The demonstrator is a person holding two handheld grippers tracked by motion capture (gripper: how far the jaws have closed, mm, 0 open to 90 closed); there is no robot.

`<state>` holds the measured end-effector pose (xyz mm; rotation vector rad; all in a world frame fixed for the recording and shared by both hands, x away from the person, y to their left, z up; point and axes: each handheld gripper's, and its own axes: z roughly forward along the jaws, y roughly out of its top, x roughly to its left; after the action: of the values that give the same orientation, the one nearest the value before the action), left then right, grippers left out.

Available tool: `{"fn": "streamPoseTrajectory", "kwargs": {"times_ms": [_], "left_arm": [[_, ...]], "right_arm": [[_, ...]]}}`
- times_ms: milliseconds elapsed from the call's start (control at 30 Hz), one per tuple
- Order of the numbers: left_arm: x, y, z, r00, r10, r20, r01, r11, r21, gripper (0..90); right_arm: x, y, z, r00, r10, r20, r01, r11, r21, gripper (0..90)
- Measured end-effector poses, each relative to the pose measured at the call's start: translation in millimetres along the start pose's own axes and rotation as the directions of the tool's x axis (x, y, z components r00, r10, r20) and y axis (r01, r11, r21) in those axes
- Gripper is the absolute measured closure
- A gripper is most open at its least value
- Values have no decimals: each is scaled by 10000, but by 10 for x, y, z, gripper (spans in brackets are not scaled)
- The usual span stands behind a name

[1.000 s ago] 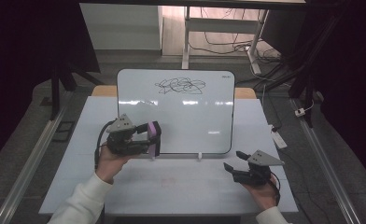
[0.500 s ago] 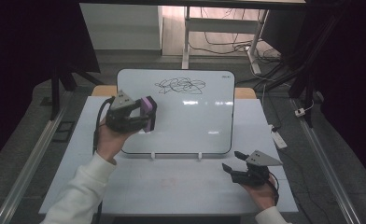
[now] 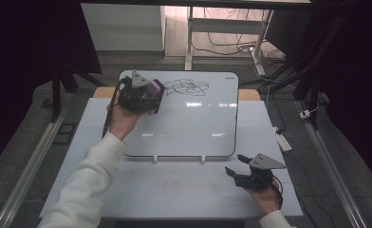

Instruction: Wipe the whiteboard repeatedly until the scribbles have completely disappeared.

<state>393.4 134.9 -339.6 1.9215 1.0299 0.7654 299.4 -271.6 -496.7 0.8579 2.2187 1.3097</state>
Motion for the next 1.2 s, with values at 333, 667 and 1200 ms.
{"fn": "streamPoseTrajectory", "kwargs": {"times_ms": [333, 667, 1200], "left_arm": [[98, 3, 126, 9956, -927, 99, 930, 9949, -378, 398], [69, 15, 321, 9875, -1575, -88, 1557, 9824, -1036, 399], [-327, 195, 618, 9984, -548, 133, 557, 9954, -785, 402]], "right_arm": [[10, -5, 15, 10000, -9, -58, 9, 10000, 2, 287], [18, -11, 29, 9999, -57, -89, 57, 10000, 11, 287], [38, -11, 28, 9999, -102, -103, 102, 9999, 4, 287]]}}
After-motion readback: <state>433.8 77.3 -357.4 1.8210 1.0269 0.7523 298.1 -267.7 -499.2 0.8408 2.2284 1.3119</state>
